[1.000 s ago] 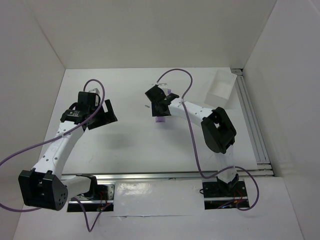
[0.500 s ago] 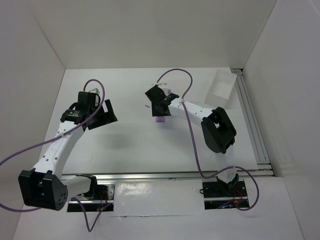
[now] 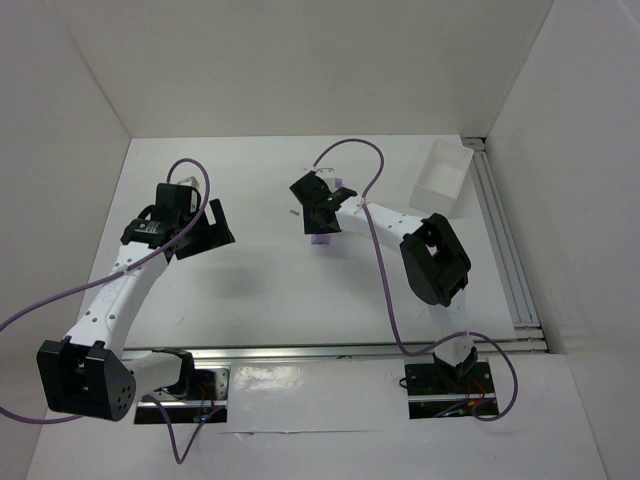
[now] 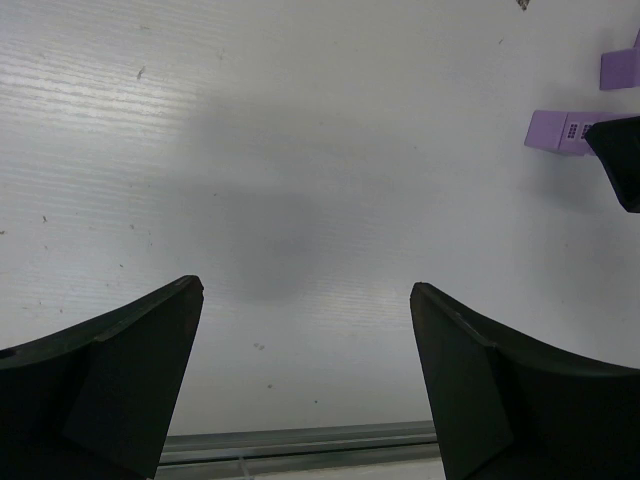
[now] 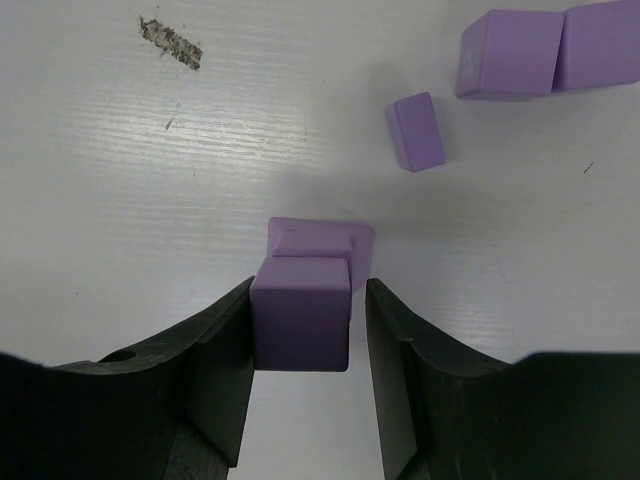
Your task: Build the wood block tower
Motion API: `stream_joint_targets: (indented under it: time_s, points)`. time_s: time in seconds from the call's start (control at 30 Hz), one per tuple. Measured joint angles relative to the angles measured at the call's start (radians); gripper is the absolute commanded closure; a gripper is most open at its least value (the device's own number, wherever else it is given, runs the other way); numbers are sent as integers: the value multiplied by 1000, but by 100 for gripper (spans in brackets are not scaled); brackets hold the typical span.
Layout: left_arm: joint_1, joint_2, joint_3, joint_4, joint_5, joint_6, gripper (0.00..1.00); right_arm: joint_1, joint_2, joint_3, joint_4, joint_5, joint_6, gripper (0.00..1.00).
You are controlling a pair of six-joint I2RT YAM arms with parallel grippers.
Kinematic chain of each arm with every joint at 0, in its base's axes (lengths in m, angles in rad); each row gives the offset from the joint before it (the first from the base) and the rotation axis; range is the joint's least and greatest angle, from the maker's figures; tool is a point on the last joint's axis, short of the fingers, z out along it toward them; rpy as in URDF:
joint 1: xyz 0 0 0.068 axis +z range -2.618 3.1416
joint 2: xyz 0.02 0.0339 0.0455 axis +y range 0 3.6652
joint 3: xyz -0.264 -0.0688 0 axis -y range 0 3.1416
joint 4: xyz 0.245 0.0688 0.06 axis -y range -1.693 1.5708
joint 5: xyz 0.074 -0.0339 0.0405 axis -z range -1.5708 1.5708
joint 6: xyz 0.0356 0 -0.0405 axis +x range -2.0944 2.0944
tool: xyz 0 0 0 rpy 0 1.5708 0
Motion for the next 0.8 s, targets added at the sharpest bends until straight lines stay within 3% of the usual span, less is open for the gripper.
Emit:
stream_joint_targets:
  time_s: [0.3,0.63,0.8]
  points:
    - [0,0,-4,0,0,0,2,0,2,0,-1,0,1,49]
    - [0,0,-4,0,8,0,2,0,2,5,-26,0,6,12]
    - [0,0,-4,0,11,0,2,0,2,47,-51,17,-6,11]
